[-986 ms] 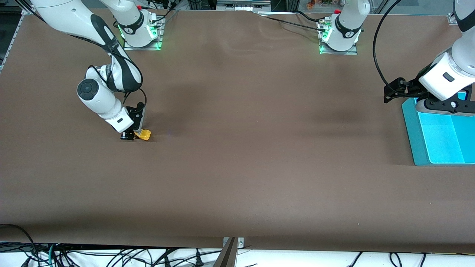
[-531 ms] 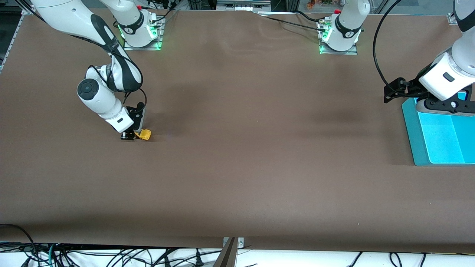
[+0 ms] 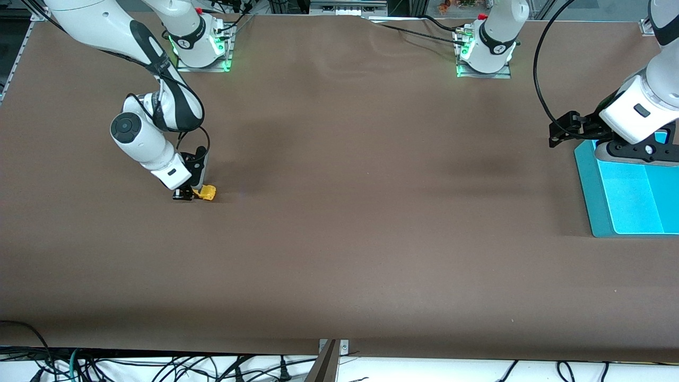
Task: Wind and store yellow beetle car
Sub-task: 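Drag the held car backward along the table with the right gripper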
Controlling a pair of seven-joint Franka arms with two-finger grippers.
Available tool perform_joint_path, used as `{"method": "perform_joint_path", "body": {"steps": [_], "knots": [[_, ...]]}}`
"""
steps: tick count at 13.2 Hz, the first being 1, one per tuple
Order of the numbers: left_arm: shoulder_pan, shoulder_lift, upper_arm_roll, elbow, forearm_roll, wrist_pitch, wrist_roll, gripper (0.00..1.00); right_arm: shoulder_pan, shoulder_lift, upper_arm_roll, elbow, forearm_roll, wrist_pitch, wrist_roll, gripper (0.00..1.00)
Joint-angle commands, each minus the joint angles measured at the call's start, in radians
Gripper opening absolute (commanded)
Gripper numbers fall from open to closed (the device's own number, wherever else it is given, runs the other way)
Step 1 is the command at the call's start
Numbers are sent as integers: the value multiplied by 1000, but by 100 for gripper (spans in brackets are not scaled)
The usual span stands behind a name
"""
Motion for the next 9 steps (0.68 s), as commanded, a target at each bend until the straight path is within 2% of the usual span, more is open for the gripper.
{"method": "perform_joint_path", "body": {"steps": [1, 4, 9], "knots": [[5, 9, -1, 28, -8, -23, 10, 100, -7, -10, 1, -43, 6, 38, -3, 42], [5, 9, -1, 28, -8, -23, 10, 100, -8, -3, -1, -68, 6, 88, -1, 42], [5, 9, -1, 28, -8, -23, 10, 100, -34, 2, -2, -71, 4, 95, -10, 42]]}}
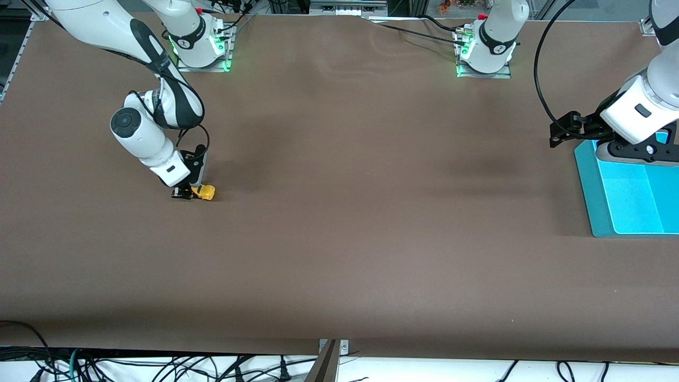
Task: Wind and store yellow beetle car
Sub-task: 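Drag the held car backward along the table with the right gripper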
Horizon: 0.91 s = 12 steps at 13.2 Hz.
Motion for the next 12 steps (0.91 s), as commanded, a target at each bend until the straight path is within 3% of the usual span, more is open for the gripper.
{"method": "perform_joint_path", "body": {"steps": [1, 12], "knots": [[3, 9, -1, 28, -8, -23, 10, 100, -24, 12, 0, -33, 4, 30, -12, 42], [2, 9, -1, 28, -8, -21, 10, 100, -118, 39, 0, -33, 1, 30, -92, 43]]}}
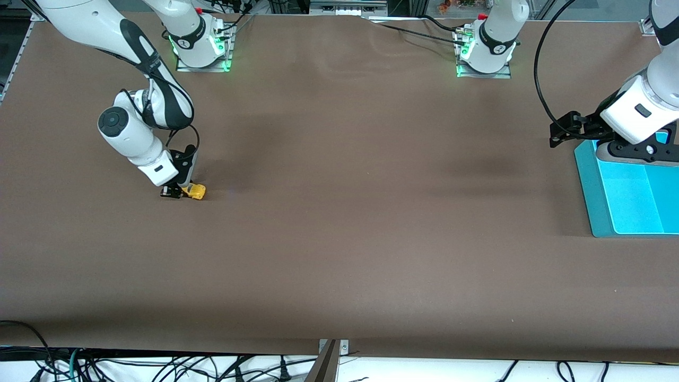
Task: Wind and store yellow beetle car
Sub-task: 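Drag the held car backward along the table with the right gripper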
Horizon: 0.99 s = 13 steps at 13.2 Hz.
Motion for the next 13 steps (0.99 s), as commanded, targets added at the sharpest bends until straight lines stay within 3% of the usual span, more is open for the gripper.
{"method": "perform_joint_path", "body": {"steps": [1, 13], "knots": [[3, 9, -1, 28, -8, -21, 10, 100, -71, 58, -4, -14, 0, 32, -86, 43], [3, 9, -1, 28, -8, -21, 10, 100, -226, 90, 1, -6, 1, 40, -336, 43]]}}
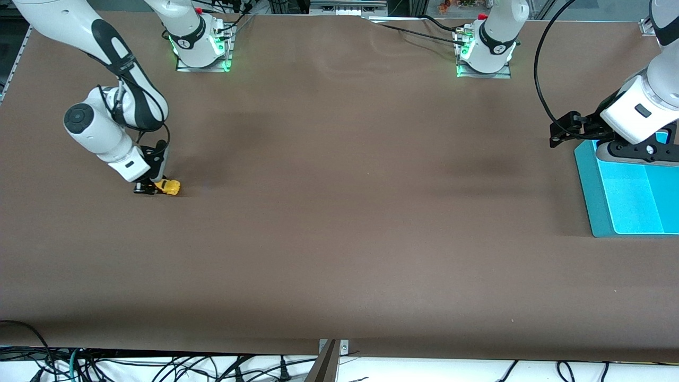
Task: Wind and store yellow beetle car
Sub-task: 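Drag the held car backward along the table with the right gripper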
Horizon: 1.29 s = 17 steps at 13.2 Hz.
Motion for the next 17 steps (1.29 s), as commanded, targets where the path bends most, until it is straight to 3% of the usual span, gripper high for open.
{"method": "perform_joint_path", "body": {"steps": [1, 15, 16, 17], "knots": [[3, 9, -1, 28, -8, -21, 10, 100, -62, 107, -3, 14, 1, 48, -99, 43], [3, 9, -1, 28, -8, -21, 10, 100, -133, 134, 2, 25, 4, 48, -160, 45], [2, 9, -1, 28, -8, -21, 10, 100, -133, 134, 2, 26, 5, 48, -160, 49], [3, 9, -1, 28, -8, -21, 10, 100, -133, 134, 4, 26, 10, 48, -160, 82]]}}
